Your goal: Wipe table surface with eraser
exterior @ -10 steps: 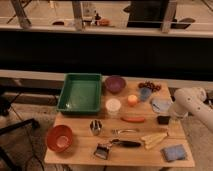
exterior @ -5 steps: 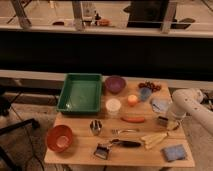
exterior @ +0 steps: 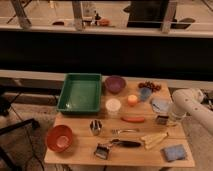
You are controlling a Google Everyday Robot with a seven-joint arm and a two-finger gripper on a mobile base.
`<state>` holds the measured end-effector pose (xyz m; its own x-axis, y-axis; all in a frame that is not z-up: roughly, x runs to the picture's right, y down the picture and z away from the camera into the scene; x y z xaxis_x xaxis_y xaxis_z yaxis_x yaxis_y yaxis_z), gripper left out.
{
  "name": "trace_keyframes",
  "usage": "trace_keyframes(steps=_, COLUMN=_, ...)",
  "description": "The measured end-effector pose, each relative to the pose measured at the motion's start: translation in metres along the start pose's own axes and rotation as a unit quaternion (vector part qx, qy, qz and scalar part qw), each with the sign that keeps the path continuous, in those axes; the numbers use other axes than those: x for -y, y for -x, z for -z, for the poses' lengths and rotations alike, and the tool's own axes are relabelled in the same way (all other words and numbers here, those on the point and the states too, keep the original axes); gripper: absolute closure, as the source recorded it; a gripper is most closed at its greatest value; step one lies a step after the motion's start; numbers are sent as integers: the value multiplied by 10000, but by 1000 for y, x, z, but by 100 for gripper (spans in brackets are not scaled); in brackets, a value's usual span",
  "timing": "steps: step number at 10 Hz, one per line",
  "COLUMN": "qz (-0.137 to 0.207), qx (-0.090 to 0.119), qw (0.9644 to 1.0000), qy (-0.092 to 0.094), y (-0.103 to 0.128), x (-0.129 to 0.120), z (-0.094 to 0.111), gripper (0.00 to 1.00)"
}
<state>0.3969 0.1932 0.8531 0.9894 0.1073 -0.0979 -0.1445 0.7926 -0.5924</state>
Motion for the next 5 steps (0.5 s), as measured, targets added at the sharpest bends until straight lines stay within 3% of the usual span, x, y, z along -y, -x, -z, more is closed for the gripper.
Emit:
trace_keyframes(steps=1, qz=3, qx=-8, qw=10000, qy=-23, y=0, x=0, z=2, gripper=97)
trace_keyframes(steps=5, qz=-52, qx=-94, qw=9999, qy=-39, y=-6, x=-1, z=1, gripper=98)
